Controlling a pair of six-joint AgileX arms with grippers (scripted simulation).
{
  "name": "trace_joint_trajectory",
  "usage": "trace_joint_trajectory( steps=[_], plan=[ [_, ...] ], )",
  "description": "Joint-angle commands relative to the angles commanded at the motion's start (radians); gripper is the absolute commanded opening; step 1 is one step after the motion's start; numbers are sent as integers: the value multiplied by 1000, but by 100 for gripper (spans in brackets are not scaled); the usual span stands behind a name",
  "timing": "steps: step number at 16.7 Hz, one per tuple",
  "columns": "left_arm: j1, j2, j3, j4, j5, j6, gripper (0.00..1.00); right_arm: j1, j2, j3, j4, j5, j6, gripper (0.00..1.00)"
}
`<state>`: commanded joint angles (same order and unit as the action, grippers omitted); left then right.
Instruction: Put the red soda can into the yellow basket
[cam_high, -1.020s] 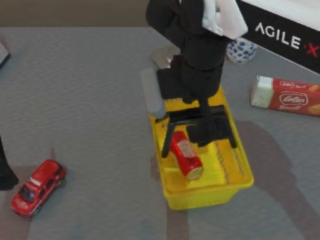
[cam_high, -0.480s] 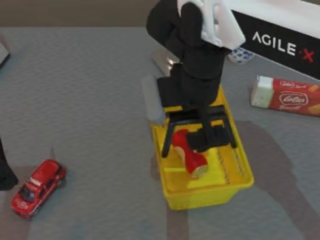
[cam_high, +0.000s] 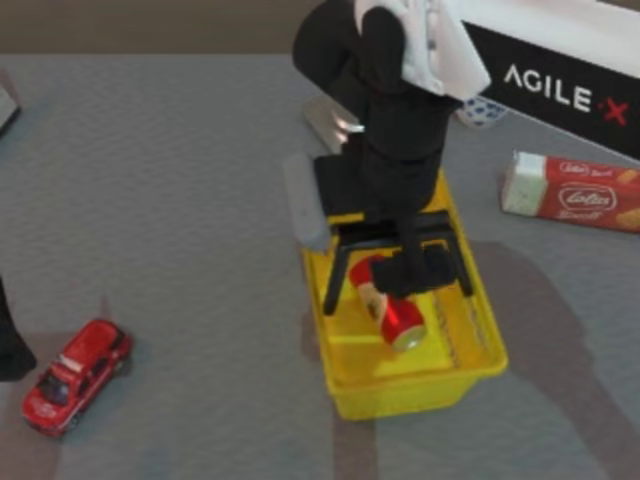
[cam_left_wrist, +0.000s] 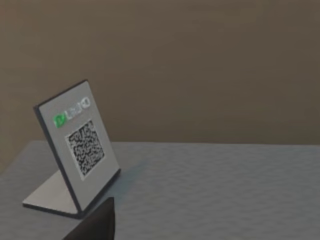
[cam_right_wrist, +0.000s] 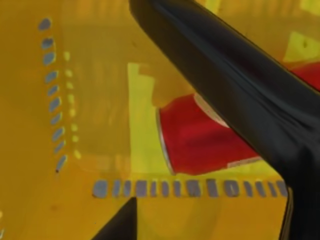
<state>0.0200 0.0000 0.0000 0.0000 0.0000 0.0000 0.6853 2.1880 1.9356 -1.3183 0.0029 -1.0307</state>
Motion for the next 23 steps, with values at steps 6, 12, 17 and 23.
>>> trace_joint_trajectory(
  steps=[6,12,17,23],
  plan=[
    [0,0,0,0,0,0,100,0,0,0,0,0,0,25],
    [0,0,0,0,0,0,100,0,0,0,0,0,0,0],
    [0,0,0,0,0,0,100,0,0,0,0,0,0,0],
    [0,0,0,0,0,0,100,0,0,0,0,0,0,0]
  ],
)
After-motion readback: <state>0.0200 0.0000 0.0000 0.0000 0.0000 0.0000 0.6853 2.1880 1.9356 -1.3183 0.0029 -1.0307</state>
